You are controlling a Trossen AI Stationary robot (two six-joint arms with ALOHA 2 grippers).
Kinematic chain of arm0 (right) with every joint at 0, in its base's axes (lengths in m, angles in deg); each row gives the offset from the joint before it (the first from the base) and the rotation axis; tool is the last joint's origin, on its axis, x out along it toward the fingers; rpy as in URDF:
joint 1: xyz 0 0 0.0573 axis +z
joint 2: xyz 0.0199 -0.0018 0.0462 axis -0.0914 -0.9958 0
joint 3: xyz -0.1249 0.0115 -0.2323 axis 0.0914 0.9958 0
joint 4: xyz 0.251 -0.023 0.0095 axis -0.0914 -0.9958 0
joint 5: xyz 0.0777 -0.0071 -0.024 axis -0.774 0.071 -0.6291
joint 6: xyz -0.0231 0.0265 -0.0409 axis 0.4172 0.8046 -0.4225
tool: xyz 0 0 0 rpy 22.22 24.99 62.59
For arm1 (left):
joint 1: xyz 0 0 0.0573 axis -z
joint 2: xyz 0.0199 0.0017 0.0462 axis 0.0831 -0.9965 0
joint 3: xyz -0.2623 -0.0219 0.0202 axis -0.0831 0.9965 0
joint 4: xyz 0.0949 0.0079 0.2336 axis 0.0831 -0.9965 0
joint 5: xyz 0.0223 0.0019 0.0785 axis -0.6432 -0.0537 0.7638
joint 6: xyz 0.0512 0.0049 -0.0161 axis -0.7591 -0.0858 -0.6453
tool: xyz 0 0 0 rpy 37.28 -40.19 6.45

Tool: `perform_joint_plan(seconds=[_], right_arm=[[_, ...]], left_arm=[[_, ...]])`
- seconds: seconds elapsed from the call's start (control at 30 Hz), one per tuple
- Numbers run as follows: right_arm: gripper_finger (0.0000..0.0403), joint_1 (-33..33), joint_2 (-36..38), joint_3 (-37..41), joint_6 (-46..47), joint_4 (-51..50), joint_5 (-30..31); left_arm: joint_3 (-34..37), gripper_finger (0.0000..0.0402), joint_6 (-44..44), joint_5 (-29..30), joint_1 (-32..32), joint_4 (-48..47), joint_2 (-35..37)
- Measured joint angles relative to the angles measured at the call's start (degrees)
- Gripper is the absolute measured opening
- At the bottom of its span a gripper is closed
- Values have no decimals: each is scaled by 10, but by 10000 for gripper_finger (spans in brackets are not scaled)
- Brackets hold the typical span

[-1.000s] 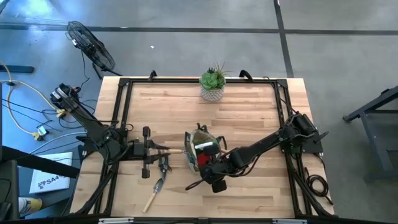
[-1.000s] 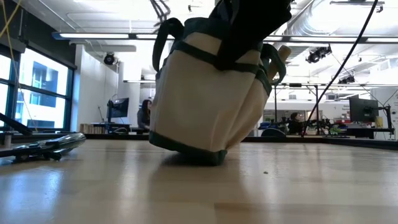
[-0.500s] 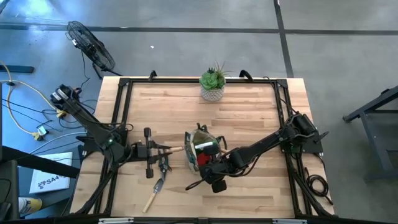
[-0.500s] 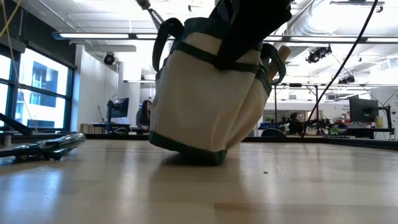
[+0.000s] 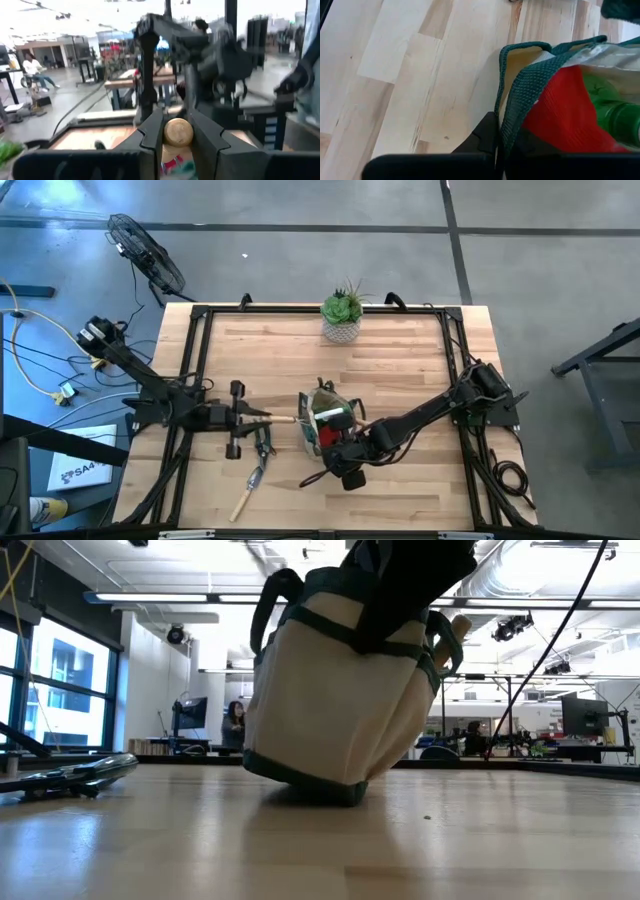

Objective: Pick & Place Garden tools in Gardening bag
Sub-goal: Put the hand rake into the gardening bag

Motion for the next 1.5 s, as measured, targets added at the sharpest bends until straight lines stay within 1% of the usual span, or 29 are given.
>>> perform_joint_plan(seconds=[0.1,0.27,0.5,0.6,0.7,0.97,1.03,1.17,1.3,1.5], right_arm=[[4,0,0,0,0,-2,0],[4,0,0,0,1,-2,0],[4,0,0,0,1,-2,0],[4,0,0,0,1,-2,0],[4,0,0,0,1,-2,0],[4,0,0,0,1,-2,0],[4,0,0,0,1,-2,0],[4,0,0,0,2,-2,0],[4,0,0,0,10,-2,0],[4,0,0,0,10,-2,0]], left_arm=[[6,64,-1,-20,-2,-7,6],[6,64,-1,-25,-1,-10,7],[6,64,-13,-20,-1,-11,5],[8,64,-15,-7,-1,-13,5],[27,64,-18,-9,-1,15,5],[102,64,-49,-33,-1,153,5],[109,64,-57,-39,-1,164,6],[111,64,-57,-42,-4,158,5],[111,64,-51,-91,-35,155,5],[114,64,-11,-151,-92,147,-2]])
